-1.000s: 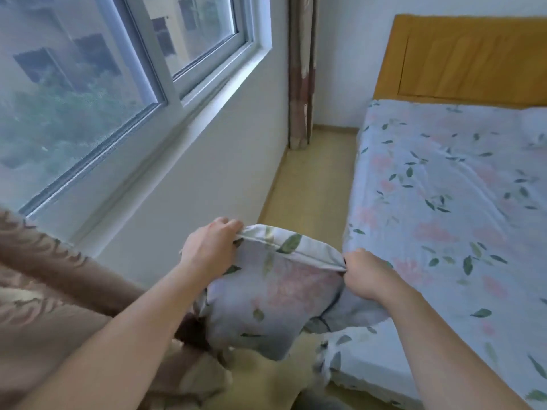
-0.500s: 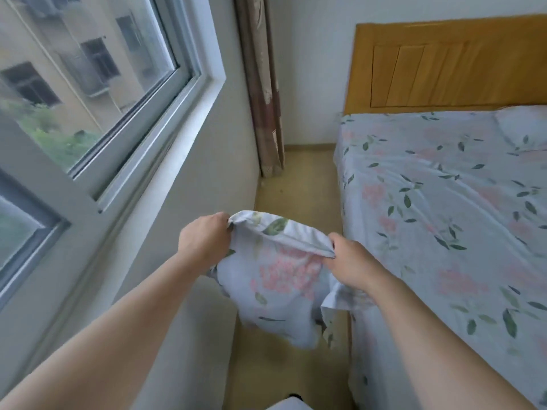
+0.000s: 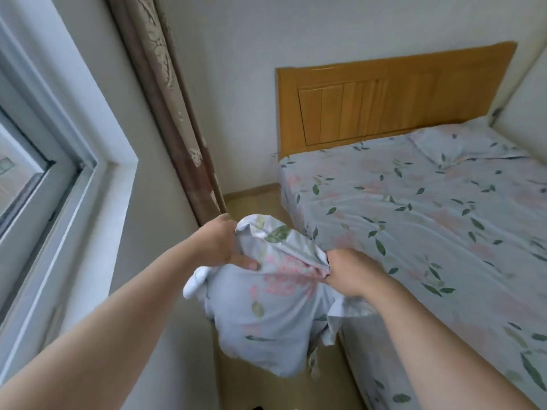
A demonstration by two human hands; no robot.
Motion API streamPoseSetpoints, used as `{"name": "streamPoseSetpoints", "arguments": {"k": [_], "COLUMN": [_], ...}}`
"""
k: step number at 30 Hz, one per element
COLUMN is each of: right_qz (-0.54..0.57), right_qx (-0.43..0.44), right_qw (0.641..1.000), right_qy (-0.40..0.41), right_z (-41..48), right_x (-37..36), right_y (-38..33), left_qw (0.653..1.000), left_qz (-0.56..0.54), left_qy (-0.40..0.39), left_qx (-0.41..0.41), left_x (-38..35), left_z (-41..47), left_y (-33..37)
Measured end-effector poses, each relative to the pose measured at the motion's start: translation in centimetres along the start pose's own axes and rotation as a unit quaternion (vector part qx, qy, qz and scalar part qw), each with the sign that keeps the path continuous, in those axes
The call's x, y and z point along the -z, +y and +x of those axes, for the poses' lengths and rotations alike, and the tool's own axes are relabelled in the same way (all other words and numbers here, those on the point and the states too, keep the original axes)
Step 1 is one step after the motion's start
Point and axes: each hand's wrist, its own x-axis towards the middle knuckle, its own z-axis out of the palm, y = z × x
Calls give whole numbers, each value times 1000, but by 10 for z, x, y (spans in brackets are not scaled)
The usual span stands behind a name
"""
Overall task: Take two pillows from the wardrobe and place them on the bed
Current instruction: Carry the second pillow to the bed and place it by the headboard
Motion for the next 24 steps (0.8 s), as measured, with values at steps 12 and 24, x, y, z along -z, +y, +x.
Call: {"name": "streamPoseSetpoints", "arguments": {"k": [12, 24], "right_qz": [150, 249], "right_qx": [-62, -52], "right_qw": [986, 966], "right_qy": [44, 41], "right_z": [227, 486], "right_x": [95, 244], "right_y": [26, 60], "left_qw": [986, 974], "left_qz": [113, 124], "left_qy": [28, 60], "left_qx": [-116, -180], "left_x": [89, 220], "left_z": [278, 565], "left_y": [-17, -4]}}
